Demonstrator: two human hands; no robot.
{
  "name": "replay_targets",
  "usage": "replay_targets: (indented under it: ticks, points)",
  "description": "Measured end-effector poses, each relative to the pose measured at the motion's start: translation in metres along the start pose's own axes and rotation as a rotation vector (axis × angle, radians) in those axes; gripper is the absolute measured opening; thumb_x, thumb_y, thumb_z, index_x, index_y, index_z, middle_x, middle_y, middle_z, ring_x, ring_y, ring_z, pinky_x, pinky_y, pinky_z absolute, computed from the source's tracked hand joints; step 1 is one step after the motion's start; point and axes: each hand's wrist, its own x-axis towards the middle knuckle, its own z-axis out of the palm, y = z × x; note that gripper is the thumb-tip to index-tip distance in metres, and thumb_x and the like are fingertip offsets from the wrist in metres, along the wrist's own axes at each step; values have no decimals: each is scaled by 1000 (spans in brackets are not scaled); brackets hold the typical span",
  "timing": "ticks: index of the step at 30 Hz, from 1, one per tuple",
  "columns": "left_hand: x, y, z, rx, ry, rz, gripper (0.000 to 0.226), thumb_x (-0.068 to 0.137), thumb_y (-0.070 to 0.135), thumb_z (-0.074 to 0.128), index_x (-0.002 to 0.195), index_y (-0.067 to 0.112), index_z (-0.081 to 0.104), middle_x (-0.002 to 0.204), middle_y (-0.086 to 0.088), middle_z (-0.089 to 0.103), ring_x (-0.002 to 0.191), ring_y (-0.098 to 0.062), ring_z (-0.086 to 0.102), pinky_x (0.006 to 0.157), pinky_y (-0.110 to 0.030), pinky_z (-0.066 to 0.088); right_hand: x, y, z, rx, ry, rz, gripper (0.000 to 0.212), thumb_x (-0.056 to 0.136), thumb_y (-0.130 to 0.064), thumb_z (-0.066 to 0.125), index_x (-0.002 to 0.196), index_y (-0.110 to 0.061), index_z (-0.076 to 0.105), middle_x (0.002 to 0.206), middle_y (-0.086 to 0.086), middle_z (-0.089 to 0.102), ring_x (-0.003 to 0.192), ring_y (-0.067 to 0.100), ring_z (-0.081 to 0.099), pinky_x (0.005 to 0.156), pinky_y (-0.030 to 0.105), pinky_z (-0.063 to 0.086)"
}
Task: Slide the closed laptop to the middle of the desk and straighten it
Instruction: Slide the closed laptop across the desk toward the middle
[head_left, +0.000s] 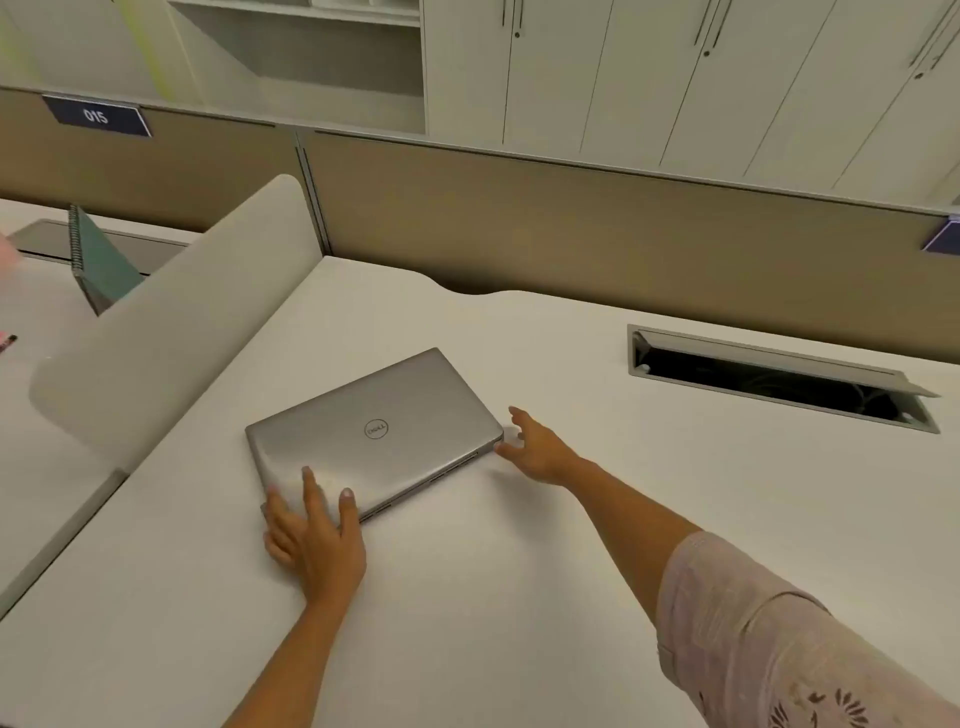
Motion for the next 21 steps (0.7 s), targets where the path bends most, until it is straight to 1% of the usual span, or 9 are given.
replay_targets:
  ticks: [2,4,7,9,12,14,17,18,21]
  points:
    - [9,6,-6,-107,39,-254,63,95,46,48,151,23,29,162,-15,5,148,-34,4,117,-51,5,6,-10,6,76,7,17,83,95,-38,58,156,-12,9,158,11,31,141,28,39,115,38,32]
    - [19,12,-11,-194,19,-423,71,93,45,51,153,22,20,162,-15,2,147,-35,5,117,-50,7,8,-22,12,73,21,26,82,94,-38,59,154,-8,12,153,11,39,136,29,44,108,35,34]
    - [27,18,-12,-260,-31,-490,84,91,46,54,154,23,3,162,-16,-1,147,-36,6,117,-50,7,15,-29,18,95,66,30,66,93,-35,60,144,-5,32,142,13,50,125,30,51,93,31,39]
    - [31,22,-10,-232,-80,-525,86,91,49,53,154,23,0,162,-16,4,146,-35,9,117,-50,8,19,-31,18,142,81,42,57,92,-32,62,137,-4,39,134,13,54,118,30,54,87,29,39]
    - [38,26,-12,-197,-118,-572,79,91,57,43,154,24,6,159,-16,14,141,-36,16,114,-51,14,25,-32,16,222,103,69,53,91,-29,64,131,-2,44,125,12,58,111,30,58,83,30,41]
    - [44,25,-14,-198,-120,-602,76,91,61,37,153,26,10,154,-20,22,136,-37,22,110,-52,19,27,-32,15,262,108,87,45,91,-28,64,123,-1,49,113,9,60,98,26,58,79,30,42]
    - [56,22,-18,-224,-87,-661,75,89,66,34,151,27,17,146,-25,30,132,-40,28,107,-55,26,30,-31,16,325,138,127,23,89,-28,64,95,-7,56,86,1,57,84,23,54,64,26,41]
    - [60,22,-20,-233,-82,-679,75,88,68,33,150,27,21,144,-26,31,131,-41,28,106,-55,27,30,-30,17,366,148,137,22,89,-29,64,89,-8,58,81,-1,57,80,22,55,61,25,40]
    - [67,16,-21,-245,-55,-715,77,86,71,33,146,24,30,142,-26,32,129,-42,31,106,-56,29,30,-29,17,468,157,151,32,86,-34,67,101,-6,69,89,1,66,76,16,60,66,24,45]
